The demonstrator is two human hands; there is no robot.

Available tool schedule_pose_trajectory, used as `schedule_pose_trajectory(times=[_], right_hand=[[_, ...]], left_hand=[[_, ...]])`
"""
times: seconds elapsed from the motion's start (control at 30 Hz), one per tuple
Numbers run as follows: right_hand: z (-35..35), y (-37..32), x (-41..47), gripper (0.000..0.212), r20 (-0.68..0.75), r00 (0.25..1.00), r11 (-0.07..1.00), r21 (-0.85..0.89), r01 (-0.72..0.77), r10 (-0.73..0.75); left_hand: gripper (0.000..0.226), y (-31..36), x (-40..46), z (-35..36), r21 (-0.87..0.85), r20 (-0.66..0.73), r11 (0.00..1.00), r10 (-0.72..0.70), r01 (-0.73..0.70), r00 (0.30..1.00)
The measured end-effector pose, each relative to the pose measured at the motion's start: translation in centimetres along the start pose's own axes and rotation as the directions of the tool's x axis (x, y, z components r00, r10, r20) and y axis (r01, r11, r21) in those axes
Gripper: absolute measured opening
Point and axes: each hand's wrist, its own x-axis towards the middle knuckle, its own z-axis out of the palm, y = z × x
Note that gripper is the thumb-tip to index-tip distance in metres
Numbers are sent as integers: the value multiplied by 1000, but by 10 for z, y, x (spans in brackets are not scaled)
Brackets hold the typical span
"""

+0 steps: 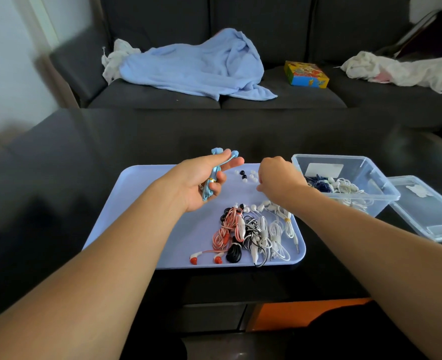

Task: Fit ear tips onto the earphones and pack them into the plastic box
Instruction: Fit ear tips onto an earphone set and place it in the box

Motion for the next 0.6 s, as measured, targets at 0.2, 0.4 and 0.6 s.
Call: schedule_pose_trajectory(times=[0.2,0.4,0.6], right_hand=[[2,-2,-1,20,3,1000,1000,-12,-5,5],[1,-2,-3,19,-4,1000,999,28,-14,14],[-25,-3,-3,9,-80,987,684,728,-39,141]], left_hand=[[10,0,0,1,75,1,997,32,-32,999],[15,-1,0,-1,161,25,984,79,-82,997],[18,-1,1,-1,200,11,975,97,-97,995]])
